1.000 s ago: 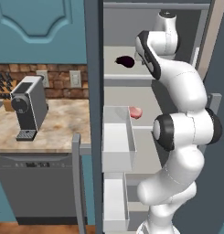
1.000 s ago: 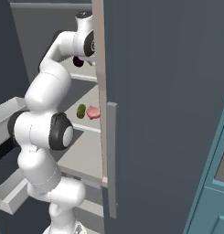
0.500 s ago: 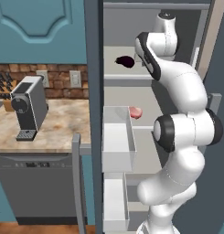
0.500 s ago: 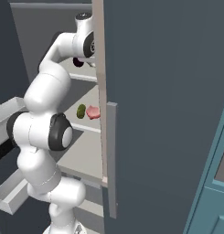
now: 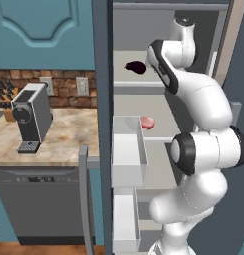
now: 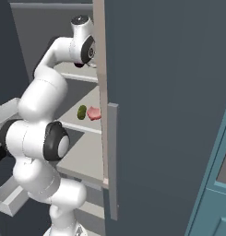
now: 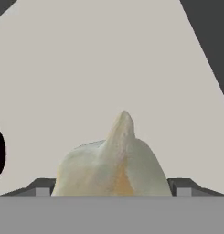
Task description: Take the eggplant and garlic from the highest rack and move them to the second highest rack where the steak and cucumber are located, to maximize freezer space. Close the freezer door after rearranging.
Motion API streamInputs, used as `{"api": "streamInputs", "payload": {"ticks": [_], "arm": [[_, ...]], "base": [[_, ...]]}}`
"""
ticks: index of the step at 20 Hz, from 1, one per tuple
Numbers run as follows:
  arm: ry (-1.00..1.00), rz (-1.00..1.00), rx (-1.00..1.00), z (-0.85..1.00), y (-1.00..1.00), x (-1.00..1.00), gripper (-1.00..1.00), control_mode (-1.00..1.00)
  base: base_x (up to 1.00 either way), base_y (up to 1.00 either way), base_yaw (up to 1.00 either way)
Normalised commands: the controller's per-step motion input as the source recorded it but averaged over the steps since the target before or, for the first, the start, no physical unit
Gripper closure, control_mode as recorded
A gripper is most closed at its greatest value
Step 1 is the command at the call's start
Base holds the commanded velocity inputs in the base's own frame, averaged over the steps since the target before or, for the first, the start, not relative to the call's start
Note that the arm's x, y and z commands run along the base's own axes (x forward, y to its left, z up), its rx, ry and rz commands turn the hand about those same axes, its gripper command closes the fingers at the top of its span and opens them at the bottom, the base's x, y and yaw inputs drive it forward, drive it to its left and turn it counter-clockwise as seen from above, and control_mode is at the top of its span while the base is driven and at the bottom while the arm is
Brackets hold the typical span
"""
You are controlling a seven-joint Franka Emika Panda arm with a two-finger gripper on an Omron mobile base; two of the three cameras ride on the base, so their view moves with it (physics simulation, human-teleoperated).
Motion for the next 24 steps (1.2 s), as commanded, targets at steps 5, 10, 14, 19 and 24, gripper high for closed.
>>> {"api": "streamInputs", "payload": {"ticks": [5,10,14,19,24], "arm": [[-0.13,0.0,0.0,-0.01,0.3,-0.64,1.0,-1.0],[-0.04,0.0,0.0,0.0,0.23,-0.82,1.0,-1.0],[0.0,0.0,0.0,0.0,0.1,-0.89,1.0,-1.0],[0.0,0.0,-0.01,-0.29,0.01,-0.78,1.0,-1.0],[0.0,0.0,-0.05,-0.53,0.0,-0.74,1.0,-1.0]], "base": [[0.0,0.0,0.0],[0.0,0.0,0.0],[0.0,0.0,0.0],[0.0,0.0,0.0],[0.0,0.0,0.0]]}}
